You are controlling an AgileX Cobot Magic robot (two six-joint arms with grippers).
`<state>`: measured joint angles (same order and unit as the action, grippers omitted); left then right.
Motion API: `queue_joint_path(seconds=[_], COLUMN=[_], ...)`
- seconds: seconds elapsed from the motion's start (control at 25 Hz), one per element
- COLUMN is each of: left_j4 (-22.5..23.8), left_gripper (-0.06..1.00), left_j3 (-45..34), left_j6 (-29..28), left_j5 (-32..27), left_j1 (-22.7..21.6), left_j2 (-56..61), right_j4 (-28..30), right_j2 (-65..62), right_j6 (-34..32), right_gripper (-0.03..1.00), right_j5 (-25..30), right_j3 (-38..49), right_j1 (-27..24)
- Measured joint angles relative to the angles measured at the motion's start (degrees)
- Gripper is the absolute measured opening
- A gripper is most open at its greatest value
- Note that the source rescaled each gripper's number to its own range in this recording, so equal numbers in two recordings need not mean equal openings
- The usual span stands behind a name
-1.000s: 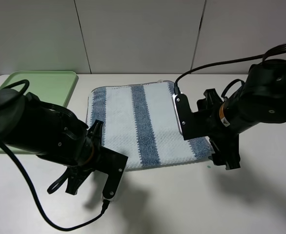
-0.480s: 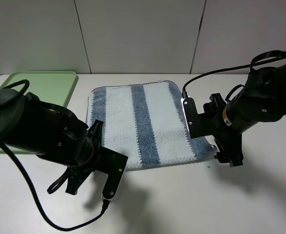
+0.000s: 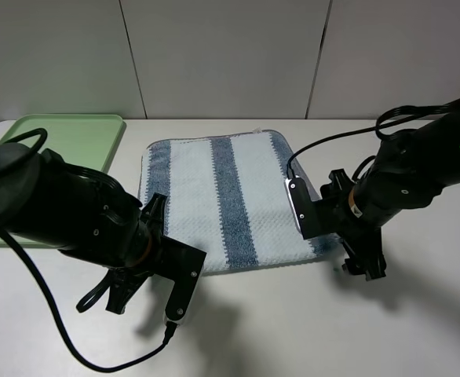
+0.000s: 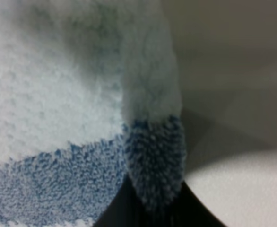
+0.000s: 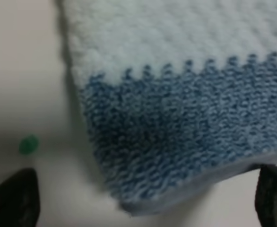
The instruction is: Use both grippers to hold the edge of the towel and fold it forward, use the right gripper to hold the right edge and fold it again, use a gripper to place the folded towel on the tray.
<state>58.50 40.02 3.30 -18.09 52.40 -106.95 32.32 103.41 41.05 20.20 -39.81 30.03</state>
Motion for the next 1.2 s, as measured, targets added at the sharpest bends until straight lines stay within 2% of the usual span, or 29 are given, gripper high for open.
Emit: queue_joint_path(seconds=[0.36, 0.64, 1.2], left_j4=[0.0, 0.0, 0.0], left_gripper=[0.0, 0.0, 0.0], left_j3=[0.0, 0.0, 0.0], left_j6=[-0.05, -0.05, -0.05], left_j5=[0.1, 0.16, 0.51], left_j1=[0.0, 0.0, 0.0], left_j2=[0.0, 0.0, 0.0], right_j4=[2.13, 3.58, 0.49], right_j2=[1.02, 1.6, 1.89], right_j6=[0.06, 0.17, 0.43], right_gripper=[0.99, 0.76, 0.7], right_j5=[0.0, 0.0, -5.33], right_j3=[-0.36, -0.51, -0.51], right_j1=[0.0, 0.0, 0.0])
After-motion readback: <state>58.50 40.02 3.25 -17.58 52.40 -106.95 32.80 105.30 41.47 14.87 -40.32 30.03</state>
